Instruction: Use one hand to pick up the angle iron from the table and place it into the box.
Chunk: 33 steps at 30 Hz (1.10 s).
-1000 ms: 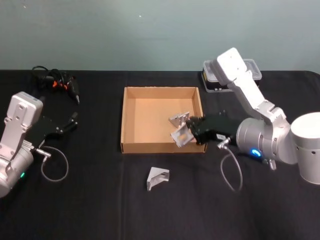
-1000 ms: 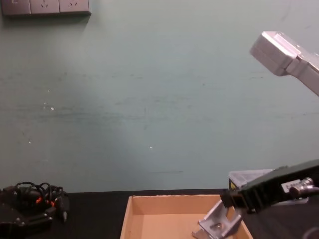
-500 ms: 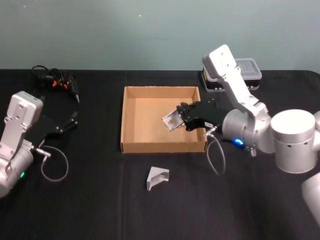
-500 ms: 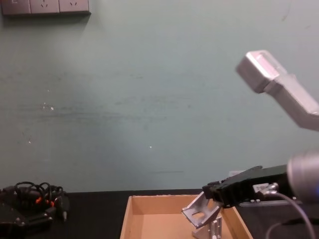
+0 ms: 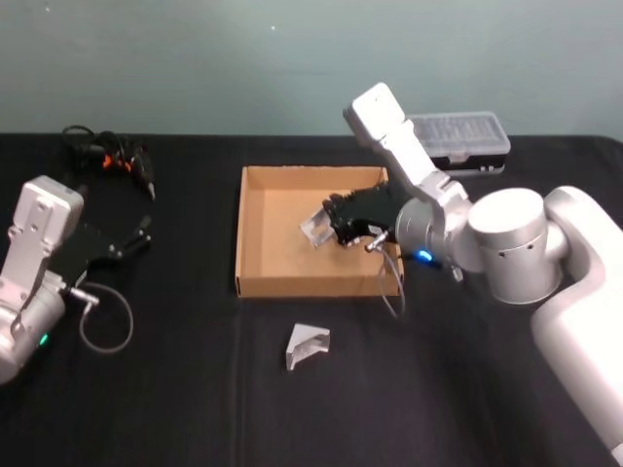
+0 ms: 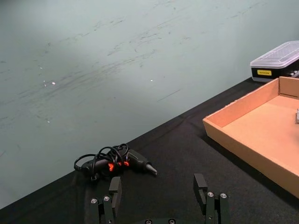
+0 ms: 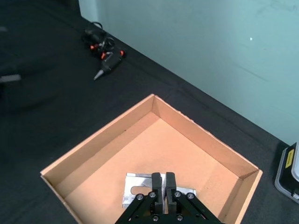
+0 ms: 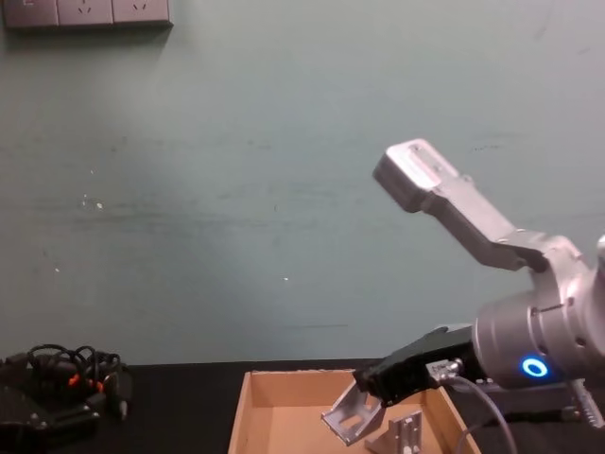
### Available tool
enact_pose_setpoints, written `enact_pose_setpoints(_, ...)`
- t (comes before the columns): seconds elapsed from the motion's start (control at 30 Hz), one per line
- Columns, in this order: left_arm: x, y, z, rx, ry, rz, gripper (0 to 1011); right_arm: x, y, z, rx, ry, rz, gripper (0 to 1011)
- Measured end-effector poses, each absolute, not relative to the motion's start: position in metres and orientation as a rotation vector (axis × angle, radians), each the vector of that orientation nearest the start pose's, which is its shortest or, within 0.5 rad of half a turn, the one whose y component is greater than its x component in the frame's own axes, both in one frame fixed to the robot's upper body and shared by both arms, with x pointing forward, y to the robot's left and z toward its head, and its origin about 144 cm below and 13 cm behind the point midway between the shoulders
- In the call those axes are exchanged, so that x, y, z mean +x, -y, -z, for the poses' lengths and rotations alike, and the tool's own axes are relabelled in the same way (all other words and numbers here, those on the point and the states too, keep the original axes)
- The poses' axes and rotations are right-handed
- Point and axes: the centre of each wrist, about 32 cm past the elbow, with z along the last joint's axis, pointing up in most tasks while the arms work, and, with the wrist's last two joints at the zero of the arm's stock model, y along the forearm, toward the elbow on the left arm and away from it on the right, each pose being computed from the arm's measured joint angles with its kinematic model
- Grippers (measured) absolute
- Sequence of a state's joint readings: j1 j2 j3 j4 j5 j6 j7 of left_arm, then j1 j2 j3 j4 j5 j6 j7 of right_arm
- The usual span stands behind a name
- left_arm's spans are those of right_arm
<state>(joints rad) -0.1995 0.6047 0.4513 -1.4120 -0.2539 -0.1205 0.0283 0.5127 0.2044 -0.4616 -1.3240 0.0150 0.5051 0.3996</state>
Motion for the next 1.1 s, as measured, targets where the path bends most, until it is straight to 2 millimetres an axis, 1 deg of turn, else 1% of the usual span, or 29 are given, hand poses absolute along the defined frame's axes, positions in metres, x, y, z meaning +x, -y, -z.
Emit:
enact_pose_setpoints(0.17,0.489,-0.310,-1.140,0.304,0.285,-1.248,1011,0.585,0.162,-1.226,-0.546,-0.013,0.895,56)
enact_pose_setpoints(0.4,0.489,-0.310,-1.140,0.304,0.285,-1.248,1011,0.593,0.158,-1.223,-0.563,-0.017,0.897,55)
enact_pose_setpoints(1.03,0.489,-0.310,-1.140,0.305,0.285,-1.248,1011,0.597,0.157,-1.220,-0.572,-0.030,0.886,56)
enact_pose_setpoints(1.1,0.489,-0.310,-1.140,0.304,0.285,-1.248,1011,0.596,0.157,-1.220,-0.572,-0.030,0.886,86)
